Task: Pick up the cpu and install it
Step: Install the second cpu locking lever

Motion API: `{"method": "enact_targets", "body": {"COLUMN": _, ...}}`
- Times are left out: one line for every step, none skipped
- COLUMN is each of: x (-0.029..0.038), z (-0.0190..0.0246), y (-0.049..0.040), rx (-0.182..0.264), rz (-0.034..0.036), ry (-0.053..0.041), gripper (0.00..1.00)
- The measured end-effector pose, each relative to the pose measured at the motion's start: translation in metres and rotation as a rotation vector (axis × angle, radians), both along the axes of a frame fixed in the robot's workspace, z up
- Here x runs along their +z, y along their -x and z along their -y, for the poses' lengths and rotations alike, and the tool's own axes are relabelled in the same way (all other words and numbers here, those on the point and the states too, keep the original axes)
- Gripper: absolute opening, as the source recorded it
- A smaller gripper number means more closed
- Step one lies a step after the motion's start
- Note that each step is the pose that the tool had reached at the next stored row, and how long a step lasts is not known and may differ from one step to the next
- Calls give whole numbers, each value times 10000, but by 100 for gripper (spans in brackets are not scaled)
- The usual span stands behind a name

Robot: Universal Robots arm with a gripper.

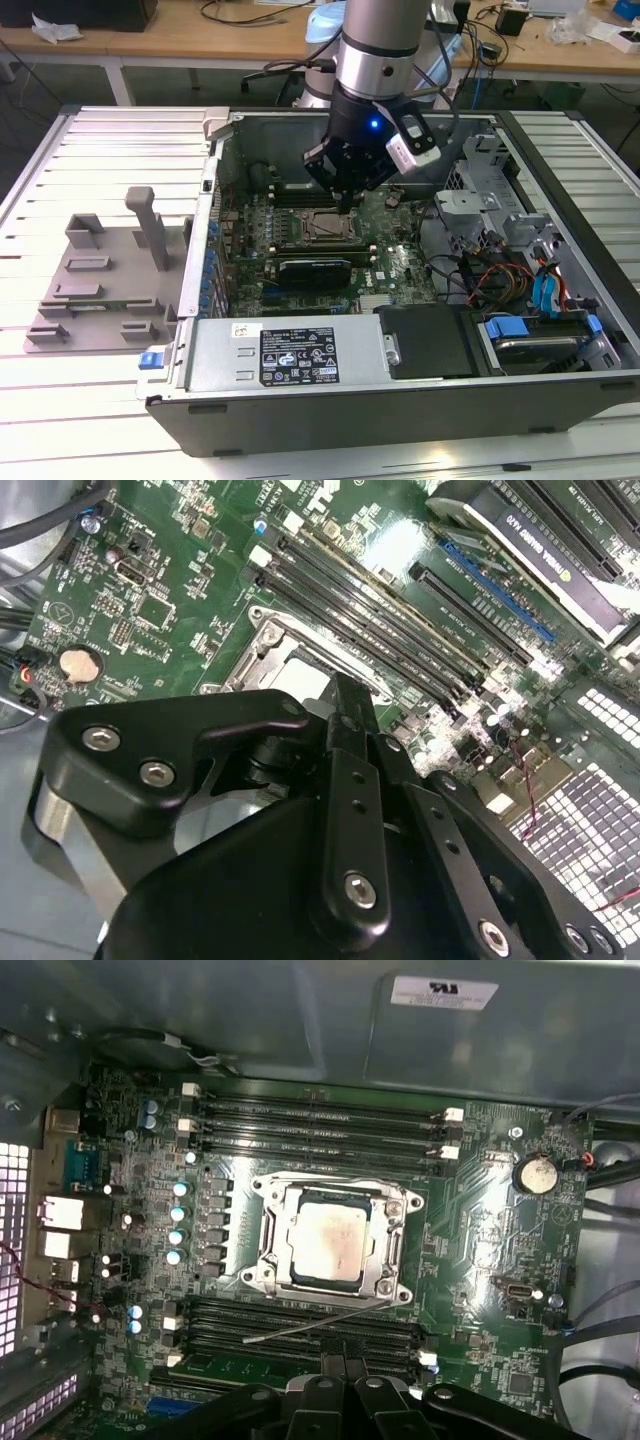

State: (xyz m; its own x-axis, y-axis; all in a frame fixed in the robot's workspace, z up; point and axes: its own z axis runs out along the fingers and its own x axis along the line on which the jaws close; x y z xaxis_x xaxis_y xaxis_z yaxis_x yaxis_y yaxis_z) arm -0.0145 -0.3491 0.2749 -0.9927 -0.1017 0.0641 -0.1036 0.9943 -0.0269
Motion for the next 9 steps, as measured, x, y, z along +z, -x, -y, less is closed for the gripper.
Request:
{"method": "enact_targets", "body": {"x": -4, "z": 4, "y": 0, "rx": 0, "rz": 1, "ry": -1, "gripper": 11}}
{"method": "enact_targets", "body": {"x": -9, "z": 10, "y": 0, "rx": -1, "rz": 1, "ry": -2, "gripper": 11}}
{"method": "enact_targets", "body": {"x": -13, "z": 13, "y": 0, "rx": -1, "rz": 2, "ry": -3, "gripper": 11}}
{"method": "enact_targets", "body": {"x": -17, "z": 16, "y": 0, "rx": -1, "rz": 1, "ry": -2, "gripper": 11}}
{"method": "enact_targets", "body": {"x": -21, "z": 20, "y": 0, "rx": 0, "rz": 1, "ry": 0, "gripper": 11}}
{"method": "enact_targets", "body": {"x": -28, "z": 24, "y": 0, "rx": 0, "rz": 0, "ry": 1, "gripper": 11}}
{"method": "enact_targets", "body": {"x": -35, "z": 26, "y": 0, "rx": 0, "rz": 0, "ry": 0, "gripper": 11}}
{"method": "enact_targets", "body": {"x": -46, "z": 33, "y": 0, "rx": 0, "rz": 0, "ry": 0, "gripper": 11}}
{"method": "enact_targets", "body": {"x": -55, "z": 37, "y": 0, "rx": 0, "rz": 0, "ry": 0, "gripper": 11}}
